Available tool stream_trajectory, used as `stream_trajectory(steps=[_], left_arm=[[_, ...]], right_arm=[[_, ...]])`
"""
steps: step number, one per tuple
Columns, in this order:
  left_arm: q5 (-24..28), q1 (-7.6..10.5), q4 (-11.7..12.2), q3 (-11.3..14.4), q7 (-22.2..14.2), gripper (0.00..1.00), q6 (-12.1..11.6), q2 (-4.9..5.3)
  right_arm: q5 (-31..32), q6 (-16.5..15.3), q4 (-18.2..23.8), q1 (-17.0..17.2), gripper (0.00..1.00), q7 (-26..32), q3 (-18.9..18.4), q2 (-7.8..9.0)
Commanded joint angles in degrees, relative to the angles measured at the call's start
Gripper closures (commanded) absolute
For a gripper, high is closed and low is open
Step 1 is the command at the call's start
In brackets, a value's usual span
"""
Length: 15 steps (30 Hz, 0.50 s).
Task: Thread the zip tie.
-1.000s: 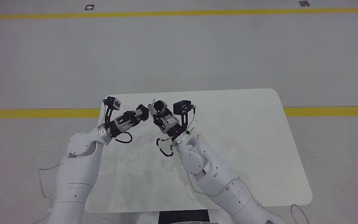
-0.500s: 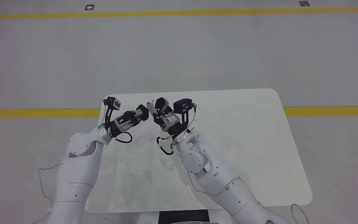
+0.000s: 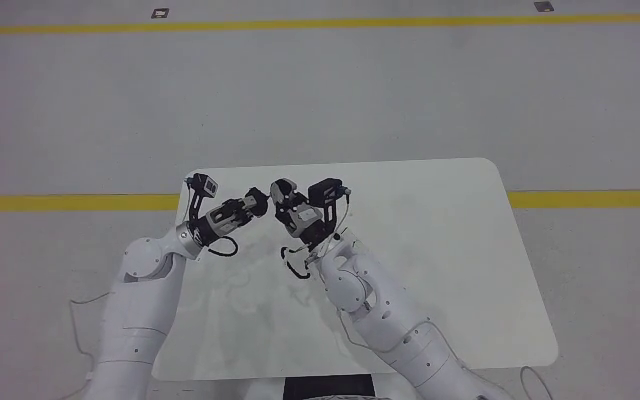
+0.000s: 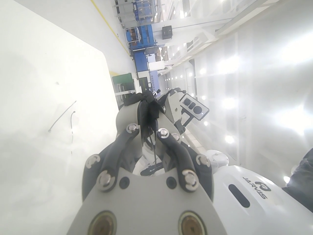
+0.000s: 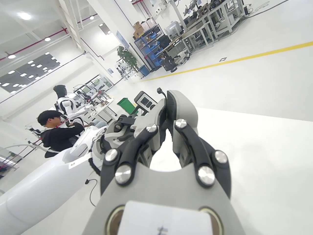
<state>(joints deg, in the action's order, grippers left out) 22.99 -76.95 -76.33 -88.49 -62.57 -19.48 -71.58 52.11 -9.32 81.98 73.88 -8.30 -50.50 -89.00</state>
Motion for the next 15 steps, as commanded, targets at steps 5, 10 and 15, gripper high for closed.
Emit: stream_trajectory(steps=[5, 10, 15], left_arm=[[0.3, -0.32, -0.6, -0.1, -0.3, 1.0, 0.0, 0.08], [0.6, -0.49, -0.9, -0.1, -0.3, 1.0, 0.0, 0.13], [0.8, -0.7, -1.4, -0.1, -0.4, 1.0, 0.0, 0.18]], right_arm=[[0.8, 0.5, 0.0, 0.1, 1.0, 0.1, 0.0, -0.02], [1.5, 0.9, -0.1, 0.1, 1.0, 0.5, 0.1, -0.03], [1.8, 1.0, -0.1, 0.3, 1.0, 0.7, 0.2, -0.06]])
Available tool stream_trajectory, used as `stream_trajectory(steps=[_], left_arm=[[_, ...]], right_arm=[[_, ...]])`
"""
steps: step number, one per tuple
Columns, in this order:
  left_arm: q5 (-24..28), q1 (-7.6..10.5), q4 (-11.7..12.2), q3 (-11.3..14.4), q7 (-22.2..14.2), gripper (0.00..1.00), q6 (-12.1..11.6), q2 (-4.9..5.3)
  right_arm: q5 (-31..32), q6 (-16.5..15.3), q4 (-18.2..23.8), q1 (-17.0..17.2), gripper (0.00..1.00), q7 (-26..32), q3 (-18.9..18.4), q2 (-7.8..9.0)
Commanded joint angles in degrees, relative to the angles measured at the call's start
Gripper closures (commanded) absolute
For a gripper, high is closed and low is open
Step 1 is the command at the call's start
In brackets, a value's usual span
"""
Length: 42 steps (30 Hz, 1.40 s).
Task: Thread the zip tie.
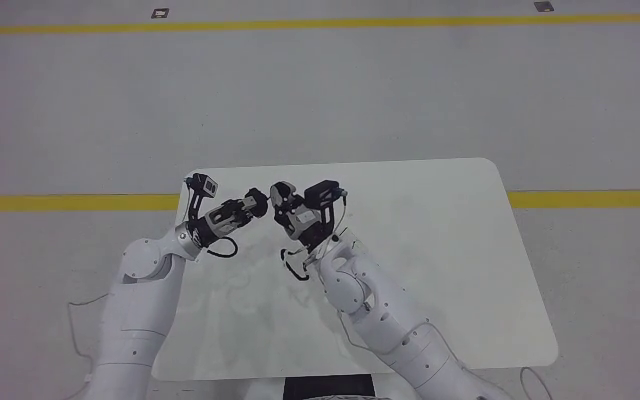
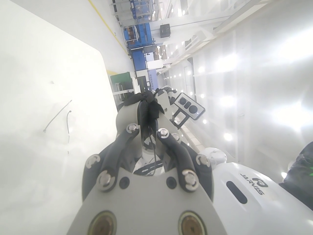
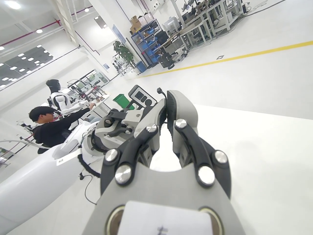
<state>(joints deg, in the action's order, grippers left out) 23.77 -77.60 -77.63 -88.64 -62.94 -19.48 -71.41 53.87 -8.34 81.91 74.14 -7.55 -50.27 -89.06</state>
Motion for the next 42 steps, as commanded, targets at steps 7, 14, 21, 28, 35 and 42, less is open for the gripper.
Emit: stream_trajectory(steps=[7, 14, 21, 28, 35, 42], left_arm=[[1.2, -0.26, 0.2, -0.2, 0.7, 1.0, 0.0, 0.05], [7.0, 0.51, 2.8, -0.6, -0.4, 1.0, 0.8, 0.3], [14.7, 2.61, 5.6, -0.5, -3.7, 1.0, 8.4, 0.79], [12.8, 3.27, 5.2, -0.4, -4.6, 1.0, 7.7, 1.07], [20.2, 2.71, 5.8, -0.3, -3.9, 1.0, 18.4, 1.26], [25.2, 2.56, 7.7, -0.7, -8.8, 1.0, 30.1, 2.21]], right_arm=[[-1.1, 0.2, 0.8, 0.7, 0.0, -0.4, -0.3, -0.06], [2.5, -1.5, 3.2, 2.4, 0.0, -2.1, -2.1, 0.75], [11.1, -3.7, 4.3, 4.1, 0.0, -3.1, -4.0, 2.06], [11.1, -3.7, 4.3, 4.1, 0.0, -3.1, -4.0, 2.06], [23.8, -2.3, 4.1, 3.1, 0.0, -3.7, -3.2, 2.78], [34.4, -2.0, 3.2, 2.6, 0.0, -4.7, -1.7, 3.44]])
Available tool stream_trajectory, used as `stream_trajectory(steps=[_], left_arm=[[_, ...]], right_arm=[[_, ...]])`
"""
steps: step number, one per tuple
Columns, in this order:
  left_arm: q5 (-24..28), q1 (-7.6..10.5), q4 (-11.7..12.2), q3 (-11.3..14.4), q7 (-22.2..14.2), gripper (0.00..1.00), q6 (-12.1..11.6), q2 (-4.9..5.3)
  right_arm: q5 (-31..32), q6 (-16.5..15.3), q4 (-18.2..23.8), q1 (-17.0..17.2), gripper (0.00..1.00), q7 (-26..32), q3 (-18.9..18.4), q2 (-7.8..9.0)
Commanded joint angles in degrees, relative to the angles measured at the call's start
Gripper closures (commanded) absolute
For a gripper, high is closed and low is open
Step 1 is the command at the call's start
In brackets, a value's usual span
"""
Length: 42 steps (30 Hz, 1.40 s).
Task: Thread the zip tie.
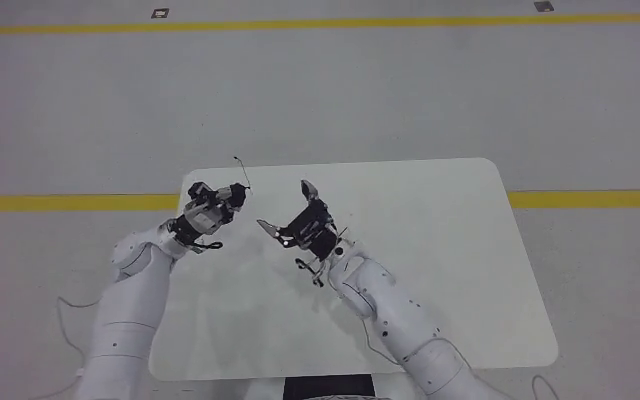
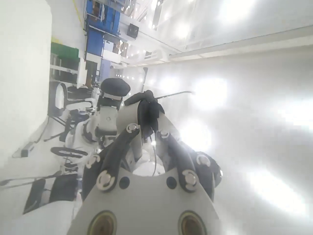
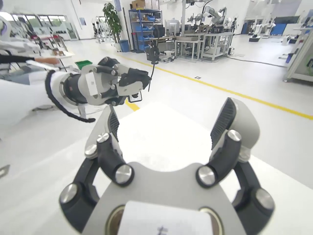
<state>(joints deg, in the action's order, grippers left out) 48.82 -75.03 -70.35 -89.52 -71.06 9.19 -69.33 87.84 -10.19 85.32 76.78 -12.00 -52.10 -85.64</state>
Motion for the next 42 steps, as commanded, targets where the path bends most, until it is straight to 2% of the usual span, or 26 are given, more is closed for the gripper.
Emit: stream_trajectory(steps=[1, 4, 5, 6, 12, 13, 16, 17, 21, 24, 25, 29, 31, 34, 38, 39, 40, 42], left_arm=[[0.8, 0.06, 0.8, 0.3, -1.3, 1.0, 3.1, 0.22], [4.5, 0.16, 1.9, 0.7, -2.2, 1.0, 7.2, 0.3], [4.5, 0.28, 1.7, 0.8, -2.4, 1.0, 7.6, 0.39], [2.3, 0.45, 0.3, 0.7, -3.7, 1.0, 3.7, 0.62], [2.3, 0.4, 0.2, 0.8, -3.2, 1.0, 3.7, 0.61], [2.9, 0.21, 0.1, 1.1, -1.8, 1.0, 4.4, 0.55], [8.5, -0.14, 0.1, 1.6, 1.9, 1.0, 9.6, 0.32], [9.8, -0.33, 0.2, 1.8, 2.8, 1.0, 10.3, 0.3], [16.4, -1.03, 1.4, 4.7, 5.9, 1.0, 10.3, 0.68], [20.0, -1.05, 1.2, 7.9, 7.4, 1.0, 10.3, 1.75], [19.6, -0.88, 0.8, 8.1, 7.1, 1.0, 10.3, 2.25], [19.6, -0.88, 0.8, 8.1, 7.1, 1.0, 10.3, 2.25], [19.2, -1.07, 0.2, 8.5, 8.3, 1.0, 10.3, 2.26], [24.0, -1.84, -0.1, 10.0, 9.6, 1.0, 10.3, 2.23], [26.6, -2.09, -0.7, 11.1, 10.6, 1.0, 10.3, 2.95], [26.9, -2.14, -0.7, 11.1, 10.6, 1.0, 10.3, 2.99], [26.9, -2.14, -0.7, 11.1, 10.6, 1.0, 10.3, 2.99], [26.9, -2.14, -0.7, 11.1, 10.6, 1.0, 10.3, 2.99]], right_arm=[[0.7, -0.2, -0.4, -0.2, 0.0, -0.5, 0.2, 0.03], [1.4, 0.1, -1.7, -1.0, 0.0, -2.0, 0.9, -0.08], [1.5, 0.1, -2.4, -1.2, 0.0, -1.9, 1.2, -0.14], [1.5, 0.1, -2.4, -1.2, 0.0, -1.9, 1.2, -0.14], [1.5, 0.1, -2.4, -1.2, 0.0, -1.9, 1.2, -0.14], [1.6, 0.2, -2.4, -1.2, 0.0, -1.8, 1.2, -0.13], [2.1, 2.1, -2.8, -1.9, 0.0, -2.2, 2.1, -0.05], [2.1, 2.9, -3.2, -2.6, 0.0, -2.3, 2.8, 0.09], [2.1, 7.0, -5.0, -4.9, 0.0, -4.1, 5.7, 0.75], [2.1, 8.4, -5.6, -5.7, 0.0, -4.9, 6.9, 1.09], [2.1, 8.4, -5.6, -5.7, 0.0, -4.9, 6.9, 1.09], [2.1, 8.4, -5.6, -5.7, 0.0, -4.9, 6.9, 1.09], [1.4, 8.4, -5.2, -5.3, 0.0, -5.1, 6.8, 1.06], [2.1, 9.6, -5.4, -6.8, 0.0, -4.3, 7.6, 1.32], [2.1, 11.3, -6.6, -9.2, 0.0, -3.9, 10.1, 2.02], [2.1, 11.7, -6.8, -9.6, 0.1, -3.7, 10.6, 2.16], [2.1, 12.0, -7.1, -10.2, 0.45, -3.5, 11.3, 2.33], [2.1, 12.7, -7.6, -11.0, 0.62, -3.1, 12.3, 2.58]])
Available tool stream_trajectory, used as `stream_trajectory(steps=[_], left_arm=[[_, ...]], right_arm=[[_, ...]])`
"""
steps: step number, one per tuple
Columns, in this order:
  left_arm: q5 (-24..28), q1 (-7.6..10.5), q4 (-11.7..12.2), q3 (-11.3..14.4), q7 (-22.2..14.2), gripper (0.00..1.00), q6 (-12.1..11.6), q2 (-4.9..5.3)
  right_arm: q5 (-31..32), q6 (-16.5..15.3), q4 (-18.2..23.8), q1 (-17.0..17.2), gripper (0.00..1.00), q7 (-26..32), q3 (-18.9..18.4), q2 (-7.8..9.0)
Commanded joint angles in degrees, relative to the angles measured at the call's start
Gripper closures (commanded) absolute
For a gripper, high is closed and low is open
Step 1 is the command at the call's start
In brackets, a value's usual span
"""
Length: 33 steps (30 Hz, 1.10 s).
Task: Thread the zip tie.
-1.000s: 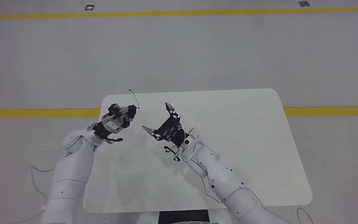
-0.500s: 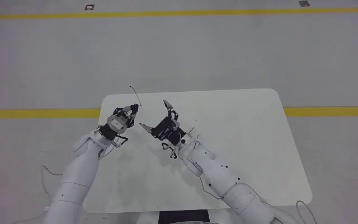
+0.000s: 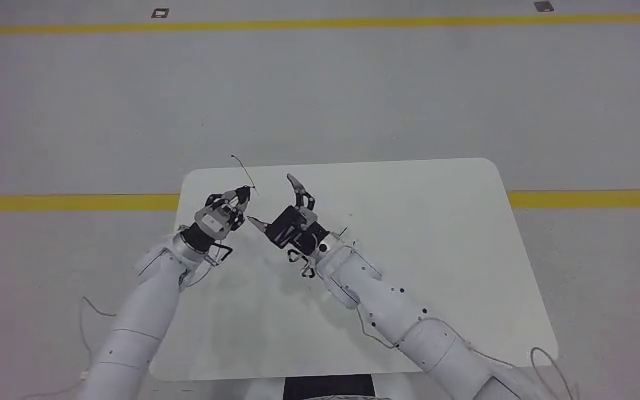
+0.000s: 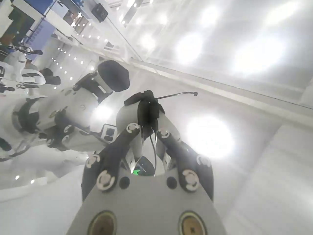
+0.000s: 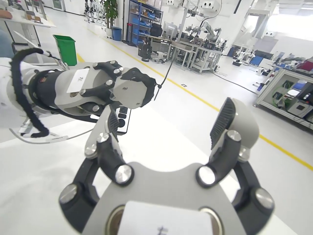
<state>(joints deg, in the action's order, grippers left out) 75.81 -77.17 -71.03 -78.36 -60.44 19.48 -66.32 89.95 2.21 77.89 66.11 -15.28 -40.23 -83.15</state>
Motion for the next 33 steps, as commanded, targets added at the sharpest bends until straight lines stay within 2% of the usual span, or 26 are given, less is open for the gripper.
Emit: stream_trajectory(steps=[1, 8, 10, 17, 33], left_arm=[[-0.1, 0.01, 0.0, 0.0, 0.0, 1.0, 0.0, -0.01], [-0.1, 0.01, 0.0, 0.0, 0.0, 1.0, 0.0, -0.01], [-0.1, 0.01, 0.0, 0.0, 0.0, 1.0, 0.0, -0.01], [-0.1, 0.01, 0.0, 0.0, 0.0, 1.0, 0.0, -0.01], [-0.1, 0.01, 0.0, 0.0, 0.0, 1.0, 0.0, -0.01]], right_arm=[[0.0, 0.8, -0.4, -0.8, 0.66, 0.4, 1.0, 0.25], [0.0, 2.3, -0.7, -1.7, 0.86, 0.7, 2.9, 0.78], [0.0, 2.5, -0.7, -1.7, 0.89, 0.6, 3.3, 0.86], [0.0, 3.2, -0.4, -1.5, 0.92, 0.5, 3.9, 1.18], [0.0, 3.0, -0.5, -2.0, 0.86, -0.4, 3.9, 0.71]])
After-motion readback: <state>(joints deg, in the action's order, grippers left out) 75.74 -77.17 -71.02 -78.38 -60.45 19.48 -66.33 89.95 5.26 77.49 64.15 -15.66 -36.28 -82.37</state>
